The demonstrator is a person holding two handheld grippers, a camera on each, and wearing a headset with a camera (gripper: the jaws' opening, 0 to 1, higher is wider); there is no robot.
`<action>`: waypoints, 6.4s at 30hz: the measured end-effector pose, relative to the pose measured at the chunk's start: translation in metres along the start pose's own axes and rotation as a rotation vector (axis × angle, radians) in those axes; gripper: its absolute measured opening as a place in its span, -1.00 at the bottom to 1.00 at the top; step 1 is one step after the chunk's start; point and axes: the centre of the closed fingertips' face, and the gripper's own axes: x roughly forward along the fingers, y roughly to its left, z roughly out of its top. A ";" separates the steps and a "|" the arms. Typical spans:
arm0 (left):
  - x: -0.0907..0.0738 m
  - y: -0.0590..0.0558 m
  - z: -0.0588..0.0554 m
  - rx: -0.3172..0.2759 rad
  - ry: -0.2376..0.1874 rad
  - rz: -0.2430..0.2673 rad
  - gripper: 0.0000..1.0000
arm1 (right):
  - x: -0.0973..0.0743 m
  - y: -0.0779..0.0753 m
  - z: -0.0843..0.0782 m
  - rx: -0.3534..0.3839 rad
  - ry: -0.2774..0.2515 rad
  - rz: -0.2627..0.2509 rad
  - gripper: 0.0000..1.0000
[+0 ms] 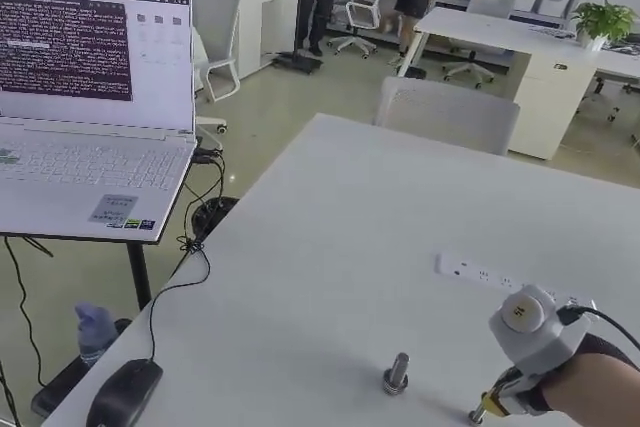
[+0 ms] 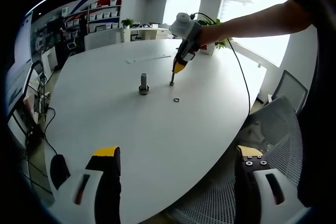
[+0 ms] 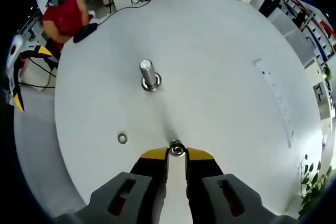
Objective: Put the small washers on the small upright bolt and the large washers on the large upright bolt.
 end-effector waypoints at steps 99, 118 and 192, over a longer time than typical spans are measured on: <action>0.008 0.010 -0.010 -0.032 0.023 -0.004 0.68 | 0.035 0.003 -0.007 -0.031 0.040 0.025 -0.48; -0.009 0.008 0.001 0.002 -0.001 0.005 0.69 | -0.001 -0.003 0.005 -0.030 0.011 -0.012 -0.49; -0.020 0.008 0.023 0.041 -0.060 -0.018 0.80 | 0.032 0.090 -0.009 -0.015 0.031 0.058 -0.50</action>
